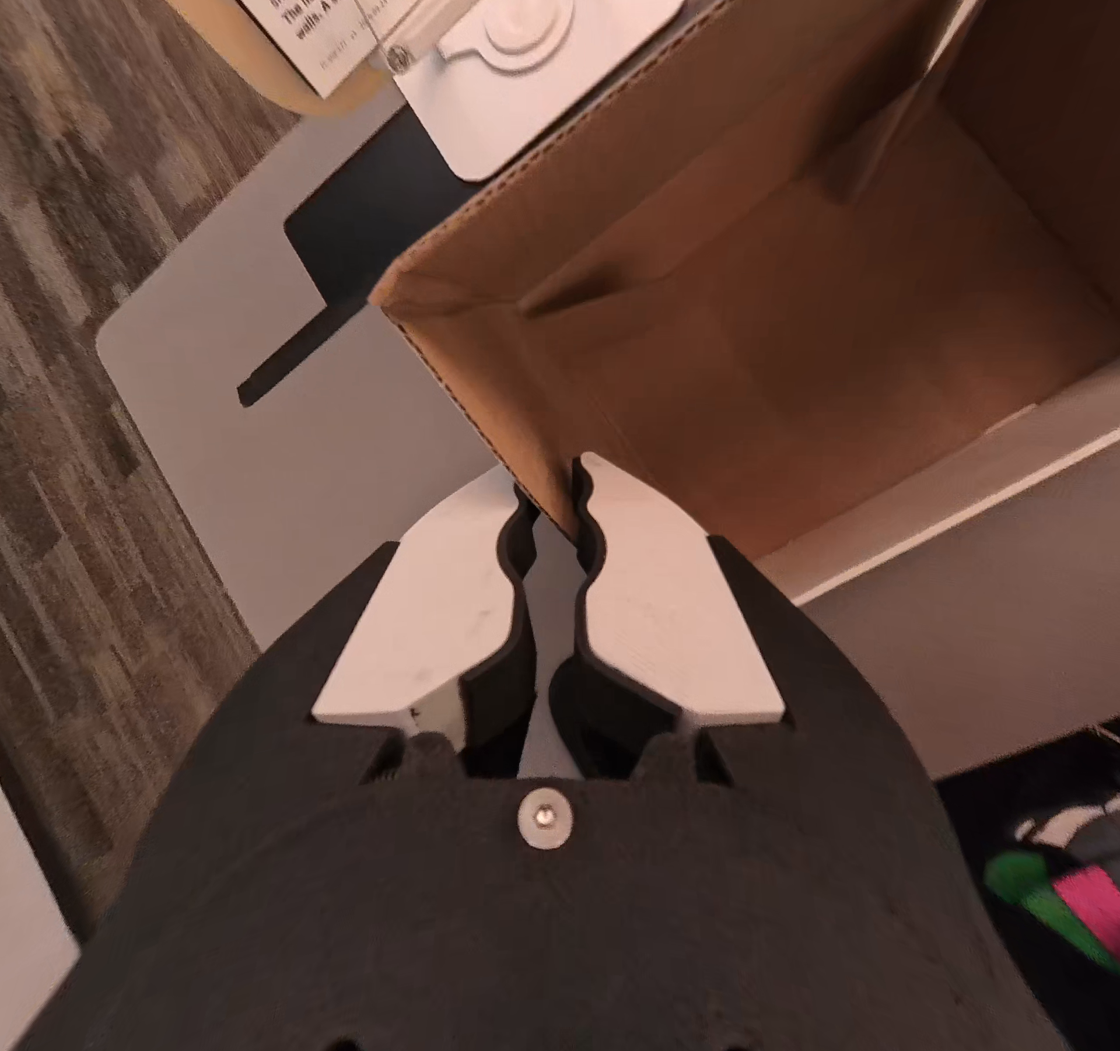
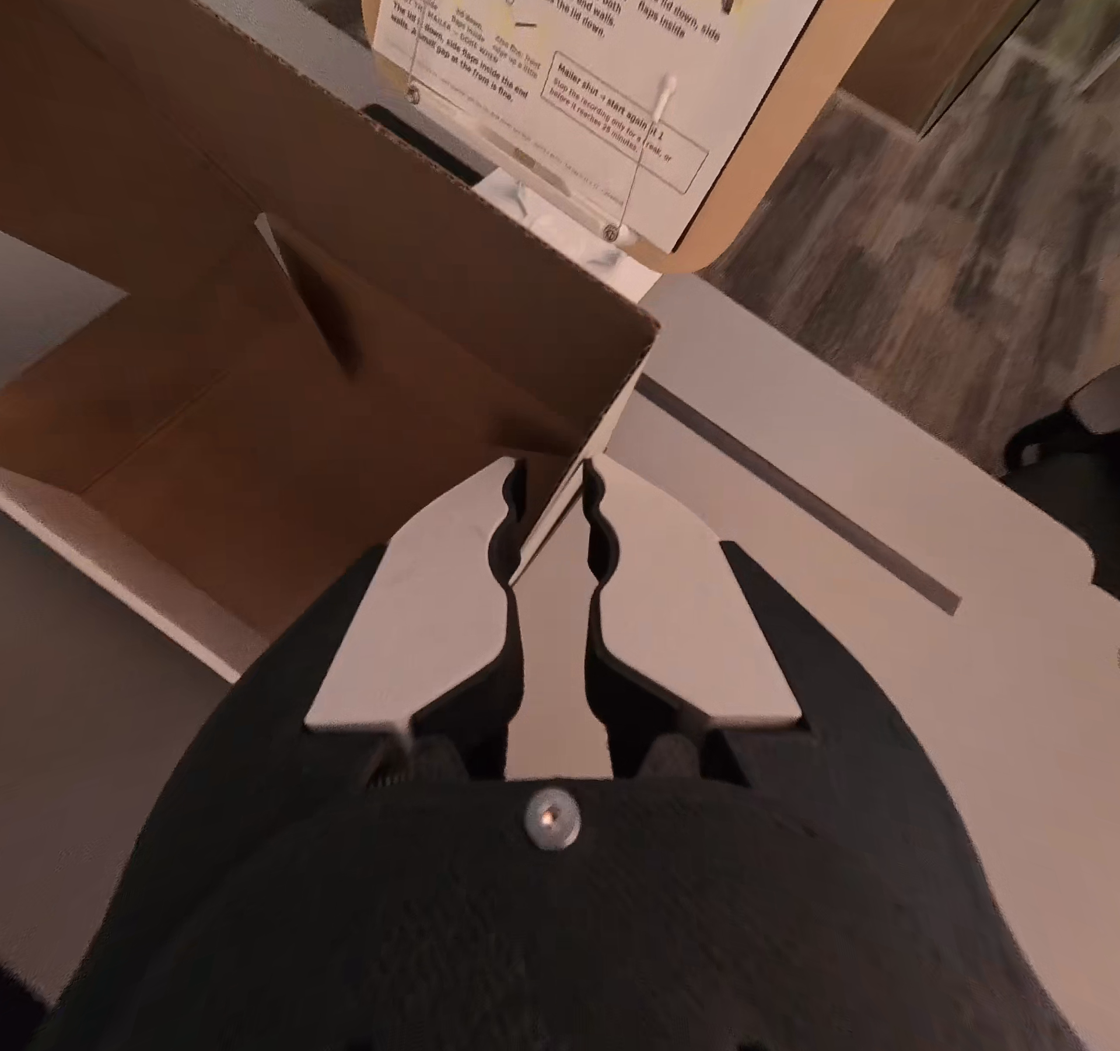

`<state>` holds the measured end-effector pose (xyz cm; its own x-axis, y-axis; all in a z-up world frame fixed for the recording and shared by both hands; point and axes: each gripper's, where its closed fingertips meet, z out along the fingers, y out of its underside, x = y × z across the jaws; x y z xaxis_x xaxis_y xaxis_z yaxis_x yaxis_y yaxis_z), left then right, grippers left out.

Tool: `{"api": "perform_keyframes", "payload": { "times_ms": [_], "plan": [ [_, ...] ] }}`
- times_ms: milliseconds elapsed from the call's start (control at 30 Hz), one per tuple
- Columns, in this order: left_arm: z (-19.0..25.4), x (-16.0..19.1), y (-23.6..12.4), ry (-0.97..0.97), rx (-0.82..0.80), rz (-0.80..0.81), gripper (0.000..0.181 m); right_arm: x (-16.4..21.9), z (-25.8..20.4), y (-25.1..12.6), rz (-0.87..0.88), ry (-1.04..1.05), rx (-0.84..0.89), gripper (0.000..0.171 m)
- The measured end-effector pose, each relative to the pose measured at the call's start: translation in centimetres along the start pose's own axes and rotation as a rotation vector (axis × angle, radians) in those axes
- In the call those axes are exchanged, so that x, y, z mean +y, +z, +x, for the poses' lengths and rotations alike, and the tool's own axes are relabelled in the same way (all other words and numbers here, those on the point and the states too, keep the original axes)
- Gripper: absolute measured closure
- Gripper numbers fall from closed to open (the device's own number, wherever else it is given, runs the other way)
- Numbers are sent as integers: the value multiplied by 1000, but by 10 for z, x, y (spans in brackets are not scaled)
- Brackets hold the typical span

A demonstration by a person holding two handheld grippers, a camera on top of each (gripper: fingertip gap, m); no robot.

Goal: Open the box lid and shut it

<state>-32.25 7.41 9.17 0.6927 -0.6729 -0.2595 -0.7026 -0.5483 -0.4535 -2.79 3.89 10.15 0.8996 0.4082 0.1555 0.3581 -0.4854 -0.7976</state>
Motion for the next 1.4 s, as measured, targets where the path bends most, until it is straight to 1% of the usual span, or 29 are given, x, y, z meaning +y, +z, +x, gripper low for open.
{"api": "perform_keyframes", "payload": {
  "times_ms": [33,100,233,367,433,500,667,767,800,833,867,900,967,1033,1100,1167,1233,1300,1400],
  "plan": [
    [-1,-1,-1,7,13,-31,172,-3,2,1,-25,15,-24,153],
    [-4,-5,-4,20,44,-92,172,-9,7,4,-69,38,-51,153],
    [-11,-14,-8,17,111,-190,172,-18,17,12,-139,63,-48,155],
    [-17,-21,-8,-14,168,-239,173,-27,28,20,-157,74,-8,158],
    [-21,-23,-7,-62,187,-255,174,-32,28,24,-114,91,-8,149],
    [-24,-25,-5,-97,204,-259,174,-36,25,28,-31,94,0,140],
    [-26,-26,1,-159,217,-260,175,-25,27,31,210,4,197,119],
    [-26,-27,2,-174,222,-247,175,-7,18,33,322,-23,277,120],
    [-26,-28,3,-170,219,-242,175,0,14,35,340,-28,290,124],
    [-26,-28,4,-166,216,-231,175,7,10,39,349,-36,295,132],
    [-26,-30,4,-162,215,-216,174,12,7,42,353,-45,302,145],
    [-26,-31,6,-157,209,-200,174,15,7,45,356,-52,320,154],
    [-29,-32,9,-140,171,-167,173,17,12,45,341,-49,356,160],
    [-31,-38,10,-119,125,-76,171,16,17,45,291,-30,373,164],
    [-33,-47,8,-101,63,54,167,13,19,47,243,-10,365,164],
    [-35,-52,1,-93,-15,189,156,10,21,49,211,12,358,165],
    [-32,-50,-5,-103,-72,316,145,10,22,51,186,16,361,165],
    [-24,-41,-6,-139,-88,412,134,10,22,52,176,17,367,165],
    [-6,-24,6,-246,-27,515,121,11,21,52,162,12,373,164]
  ]
}}
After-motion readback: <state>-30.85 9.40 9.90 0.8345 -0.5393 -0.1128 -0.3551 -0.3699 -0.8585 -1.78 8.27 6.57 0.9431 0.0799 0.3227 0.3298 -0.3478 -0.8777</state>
